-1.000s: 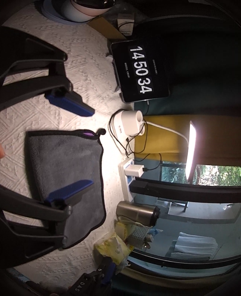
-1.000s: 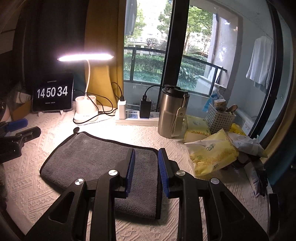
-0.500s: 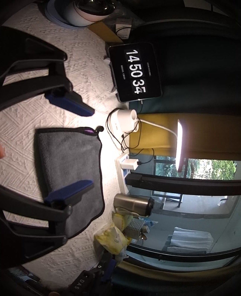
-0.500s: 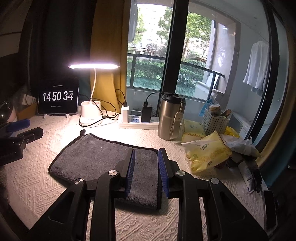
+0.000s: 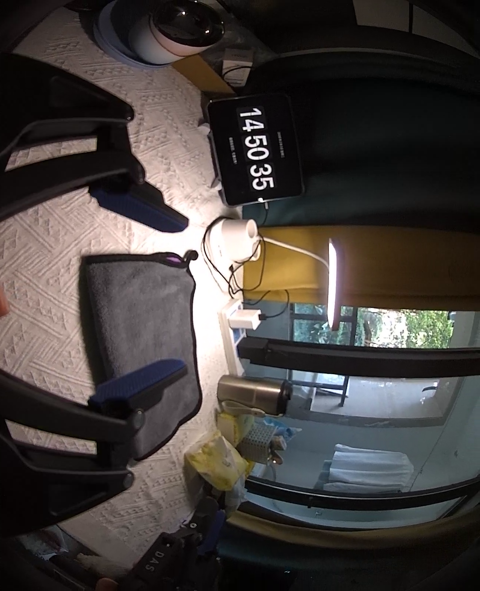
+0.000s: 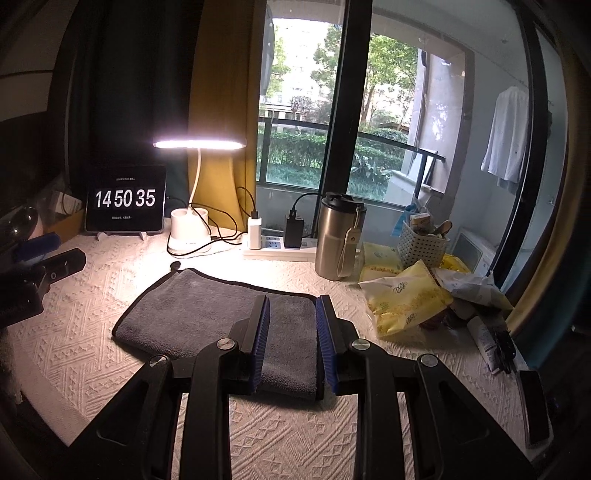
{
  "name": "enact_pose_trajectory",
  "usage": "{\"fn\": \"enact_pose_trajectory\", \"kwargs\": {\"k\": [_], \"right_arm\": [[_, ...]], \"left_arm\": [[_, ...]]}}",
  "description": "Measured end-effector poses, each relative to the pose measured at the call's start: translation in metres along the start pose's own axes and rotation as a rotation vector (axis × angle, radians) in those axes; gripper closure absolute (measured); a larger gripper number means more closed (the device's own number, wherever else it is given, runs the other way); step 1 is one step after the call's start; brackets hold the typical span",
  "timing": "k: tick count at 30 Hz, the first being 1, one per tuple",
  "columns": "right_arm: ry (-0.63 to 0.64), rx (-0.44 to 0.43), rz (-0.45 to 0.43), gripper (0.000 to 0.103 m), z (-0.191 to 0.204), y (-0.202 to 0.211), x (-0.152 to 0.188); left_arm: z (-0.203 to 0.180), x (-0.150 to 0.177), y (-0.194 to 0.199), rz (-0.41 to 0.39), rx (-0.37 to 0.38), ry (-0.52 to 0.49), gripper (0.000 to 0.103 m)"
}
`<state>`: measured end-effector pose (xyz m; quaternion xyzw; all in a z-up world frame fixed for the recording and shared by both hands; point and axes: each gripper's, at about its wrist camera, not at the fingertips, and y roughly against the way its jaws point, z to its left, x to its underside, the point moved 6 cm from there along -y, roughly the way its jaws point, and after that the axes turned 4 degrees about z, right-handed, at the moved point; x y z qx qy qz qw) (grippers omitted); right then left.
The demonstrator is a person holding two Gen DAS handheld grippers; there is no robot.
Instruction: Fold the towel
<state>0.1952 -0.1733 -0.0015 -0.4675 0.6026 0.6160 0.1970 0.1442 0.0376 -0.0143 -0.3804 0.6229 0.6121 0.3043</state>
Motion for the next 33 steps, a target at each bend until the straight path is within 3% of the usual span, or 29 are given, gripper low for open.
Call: {"fn": "enact_pose_trajectory", "kwargs": {"k": [16, 22, 23, 24, 26, 27, 33], "right_arm": [[-0.031, 0.025, -0.067, 0.075, -0.001, 0.047, 0.014], [-0.044, 0.038, -0.147, 0.075, -0.003, 0.076, 0.017], [-0.050, 0.042, -0.164, 0.070, -0.004, 0.082, 0.018], [-0.054, 0.048, -0.189, 0.060, -0.004, 0.090, 0.020], [-0.054, 0.054, -0.223, 0.042, -0.002, 0.102, 0.024], [-0.051, 0.052, -0.236, 0.038, -0.001, 0.106, 0.025], [-0.056, 0.070, -0.292, 0.037, 0.003, 0.126, 0.035]], "left_arm": [[-0.012, 0.007, 0.046, -0.082, 0.055, -0.016, 0.030], [-0.008, 0.011, 0.076, -0.177, 0.062, 0.011, 0.030], [-0.008, 0.013, 0.083, -0.197, 0.066, 0.016, 0.027], [-0.009, 0.015, 0.088, -0.209, 0.068, 0.016, 0.023], [-0.012, 0.022, 0.097, -0.231, 0.075, 0.011, 0.006], [-0.014, 0.023, 0.101, -0.238, 0.079, 0.007, 0.005], [-0.018, 0.027, 0.114, -0.267, 0.052, -0.007, 0.004]]}}
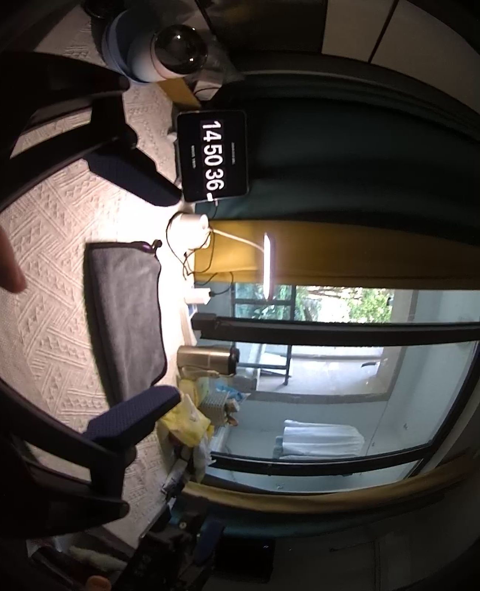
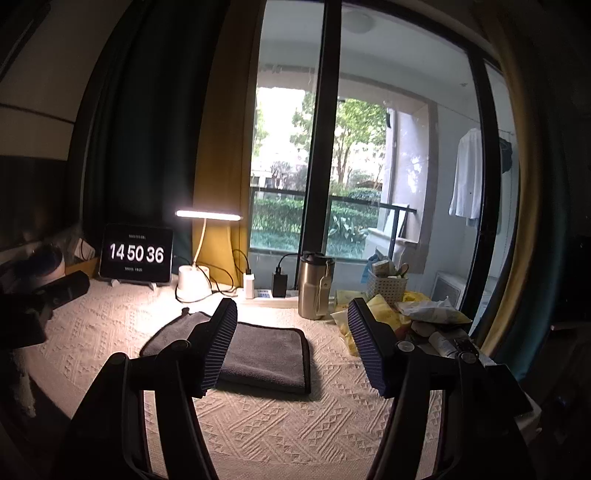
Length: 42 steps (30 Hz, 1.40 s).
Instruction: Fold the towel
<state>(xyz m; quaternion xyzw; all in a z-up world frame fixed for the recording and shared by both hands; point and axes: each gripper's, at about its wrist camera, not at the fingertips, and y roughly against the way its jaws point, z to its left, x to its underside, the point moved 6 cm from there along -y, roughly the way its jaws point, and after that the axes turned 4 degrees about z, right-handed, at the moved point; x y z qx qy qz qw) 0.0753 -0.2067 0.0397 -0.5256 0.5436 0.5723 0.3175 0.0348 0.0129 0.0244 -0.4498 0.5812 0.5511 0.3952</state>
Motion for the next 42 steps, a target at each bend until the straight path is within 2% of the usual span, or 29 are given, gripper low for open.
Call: {"fn": "enact_pose_trajectory", "kwargs": {"k": [5, 17, 42], "right_arm": [[0.008, 0.015, -0.037, 0.037, 0.0009, 0.0102, -0.0013], [0.032, 0.011, -0.004, 0.036, 0.0055, 0.0034, 0.0017], [0.028, 0.010, 0.001, 0.036, 0.0058, 0.0034, 0.0022]], "left_arm": [[0.0040, -0.0029, 0.0044, -0.026, -0.012, 0.020, 0.004], [0.0066, -0.0026, 0.0036, -0.028, -0.019, 0.021, 0.004], [0.0058, -0.0028, 0.0039, -0.027, -0.026, 0.023, 0.004]]}}
